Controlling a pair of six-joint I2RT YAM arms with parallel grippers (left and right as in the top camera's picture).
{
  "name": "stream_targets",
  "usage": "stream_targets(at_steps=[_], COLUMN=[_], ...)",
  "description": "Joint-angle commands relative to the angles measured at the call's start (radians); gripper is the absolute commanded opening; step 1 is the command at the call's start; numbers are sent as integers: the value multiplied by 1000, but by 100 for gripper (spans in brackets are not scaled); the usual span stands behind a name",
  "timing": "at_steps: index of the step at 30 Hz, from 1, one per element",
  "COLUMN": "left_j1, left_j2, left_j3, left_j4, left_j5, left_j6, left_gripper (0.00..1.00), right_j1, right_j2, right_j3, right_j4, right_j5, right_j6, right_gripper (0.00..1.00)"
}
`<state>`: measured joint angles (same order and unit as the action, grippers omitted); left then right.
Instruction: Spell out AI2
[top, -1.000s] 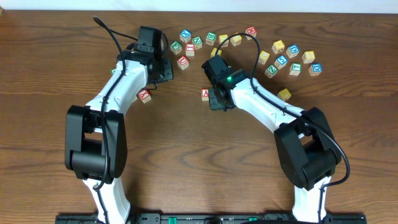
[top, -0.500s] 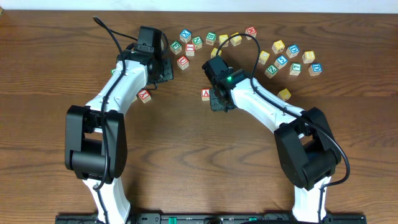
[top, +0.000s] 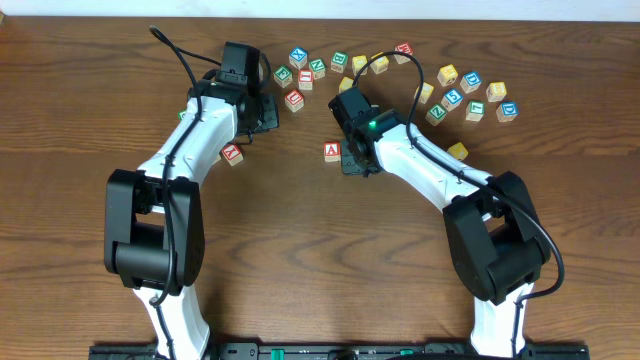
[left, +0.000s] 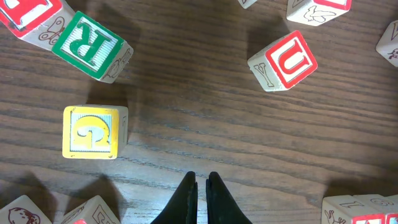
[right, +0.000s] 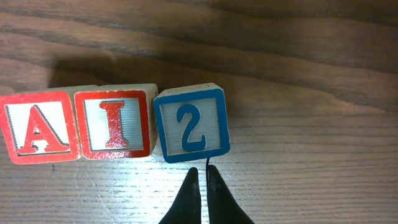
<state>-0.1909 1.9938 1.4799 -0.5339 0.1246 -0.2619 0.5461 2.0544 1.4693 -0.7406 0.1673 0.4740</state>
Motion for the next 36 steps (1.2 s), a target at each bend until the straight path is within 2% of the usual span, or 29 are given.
stream_targets(at_steps=[1,7,16,23,36], left_j1=[1,-2,-3,-37,-114], left_j2=[0,0,0,0,63], left_j3=[-5,-5,-5,-5,-5], left_j4=[-4,-7,-8,-38,-81], left_j5=[-9,-10,-9,-2,66], left_j6=[-2,-2,-3,-2,-10], left_gripper=[8,8,8,8,8], right_j1=[-6,-6,-82,-183,-191], right_j2=[13,-8,-151,-88,27], right_j3=[6,7,7,7,7], right_j4=[3,-12,-16,-3,34], right_j5=[25,24,25,-101,-191], right_j6=[19,19,19,19,18], right_gripper=[1,1,1,1,1])
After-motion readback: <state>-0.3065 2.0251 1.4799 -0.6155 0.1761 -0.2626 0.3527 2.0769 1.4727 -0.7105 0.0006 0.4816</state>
